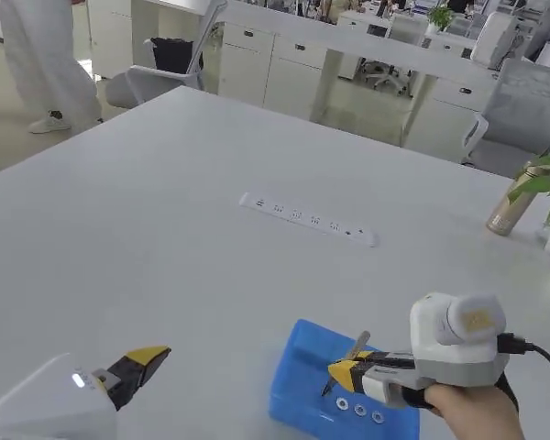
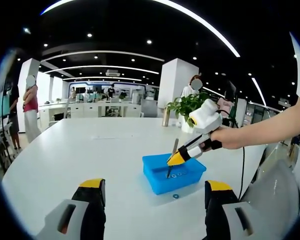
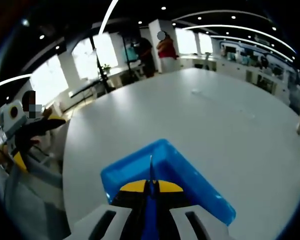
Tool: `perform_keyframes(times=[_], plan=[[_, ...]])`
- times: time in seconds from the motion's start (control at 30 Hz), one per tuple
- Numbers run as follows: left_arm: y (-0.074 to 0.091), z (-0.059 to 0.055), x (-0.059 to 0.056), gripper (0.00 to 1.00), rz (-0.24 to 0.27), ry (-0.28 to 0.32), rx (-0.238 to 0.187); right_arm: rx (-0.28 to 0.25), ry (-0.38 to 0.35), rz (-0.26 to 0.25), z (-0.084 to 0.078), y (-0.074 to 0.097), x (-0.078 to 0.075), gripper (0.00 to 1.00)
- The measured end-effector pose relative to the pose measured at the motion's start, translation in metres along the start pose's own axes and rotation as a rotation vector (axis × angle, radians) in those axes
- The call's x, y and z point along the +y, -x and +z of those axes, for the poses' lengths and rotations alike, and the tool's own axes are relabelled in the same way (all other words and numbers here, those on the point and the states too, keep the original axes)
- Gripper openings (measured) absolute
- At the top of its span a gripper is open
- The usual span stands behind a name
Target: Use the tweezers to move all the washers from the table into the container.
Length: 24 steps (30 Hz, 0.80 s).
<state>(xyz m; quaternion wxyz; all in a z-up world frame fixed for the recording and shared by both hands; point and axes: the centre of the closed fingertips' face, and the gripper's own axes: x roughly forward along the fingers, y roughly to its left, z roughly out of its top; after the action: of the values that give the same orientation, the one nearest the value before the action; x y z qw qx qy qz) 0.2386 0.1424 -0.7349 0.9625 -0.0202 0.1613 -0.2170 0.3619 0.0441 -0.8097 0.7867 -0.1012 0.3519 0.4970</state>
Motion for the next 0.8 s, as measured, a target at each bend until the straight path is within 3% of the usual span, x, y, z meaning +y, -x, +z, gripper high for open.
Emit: perform_keyframes(times=[0.1,0.43,0.8], plan=[[0.0,0.0,0.0,0.83,-0.002,0.0,0.0,0.022,0.031,-0.008,-0.004,-0.001,0.0,0.02],[0.0,0.0,0.001,0.83,0.004,-0.002,0.0,0.009,0.031,-0.004,-0.002,0.005,0.006,0.03],[-0.001,-0.001,-0.001,0.83,-0.003,-0.005,0.005,-0.101,0.016,0.019,0.021,0.034,0.025,0.03]])
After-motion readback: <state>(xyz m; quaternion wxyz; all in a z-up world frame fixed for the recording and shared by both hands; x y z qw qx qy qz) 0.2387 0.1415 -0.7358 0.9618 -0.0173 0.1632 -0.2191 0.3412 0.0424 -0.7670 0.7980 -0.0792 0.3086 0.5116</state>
